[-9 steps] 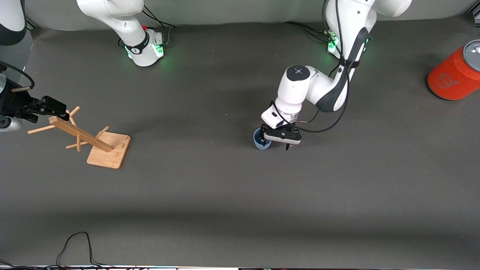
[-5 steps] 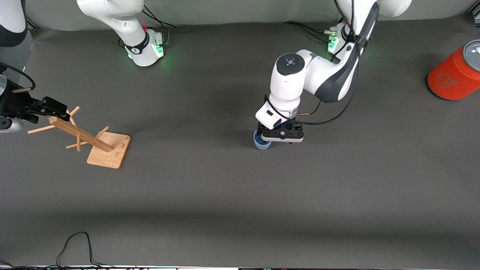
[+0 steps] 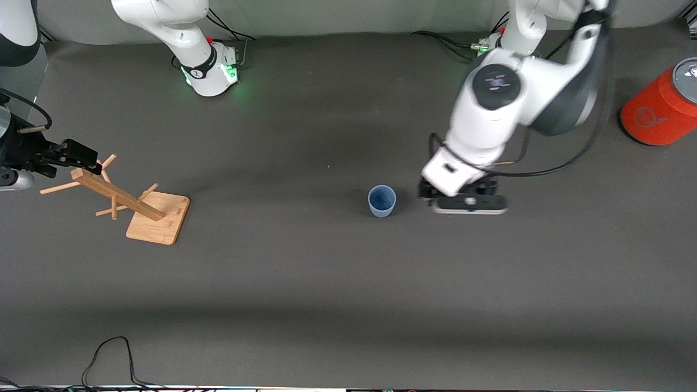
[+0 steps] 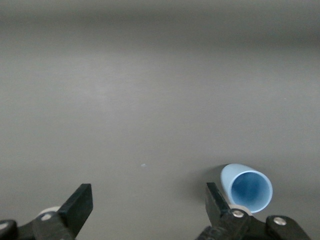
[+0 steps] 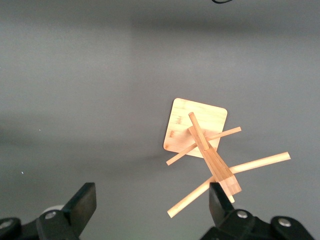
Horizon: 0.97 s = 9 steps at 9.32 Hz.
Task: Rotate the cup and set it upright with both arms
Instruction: 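Open the left gripper and lift it away from the cup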
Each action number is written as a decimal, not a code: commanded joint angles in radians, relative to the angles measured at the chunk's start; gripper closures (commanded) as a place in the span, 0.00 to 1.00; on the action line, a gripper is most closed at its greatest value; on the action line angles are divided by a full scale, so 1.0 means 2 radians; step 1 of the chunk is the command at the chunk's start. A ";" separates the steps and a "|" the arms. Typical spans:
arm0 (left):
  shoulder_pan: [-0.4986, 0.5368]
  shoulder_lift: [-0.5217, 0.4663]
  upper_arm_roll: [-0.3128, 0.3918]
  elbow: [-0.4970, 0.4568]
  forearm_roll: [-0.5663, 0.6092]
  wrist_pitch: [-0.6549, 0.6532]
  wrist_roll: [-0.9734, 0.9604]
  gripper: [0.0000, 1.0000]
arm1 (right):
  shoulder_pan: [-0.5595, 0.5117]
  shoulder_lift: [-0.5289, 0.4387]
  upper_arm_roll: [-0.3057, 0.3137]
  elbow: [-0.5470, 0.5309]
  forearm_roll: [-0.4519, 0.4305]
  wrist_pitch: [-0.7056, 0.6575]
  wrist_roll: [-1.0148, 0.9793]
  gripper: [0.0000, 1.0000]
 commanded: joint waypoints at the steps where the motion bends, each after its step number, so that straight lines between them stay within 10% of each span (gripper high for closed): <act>1: 0.052 -0.032 -0.004 0.006 -0.008 -0.067 0.055 0.00 | 0.002 -0.017 -0.004 -0.012 0.006 0.008 -0.004 0.00; 5: 0.235 -0.103 -0.064 -0.027 -0.009 -0.134 0.140 0.00 | 0.001 -0.009 -0.005 -0.004 0.005 0.008 -0.001 0.00; 9: 0.308 -0.127 -0.055 -0.024 -0.023 -0.155 0.196 0.00 | 0.001 -0.006 -0.005 0.004 0.005 0.008 -0.001 0.00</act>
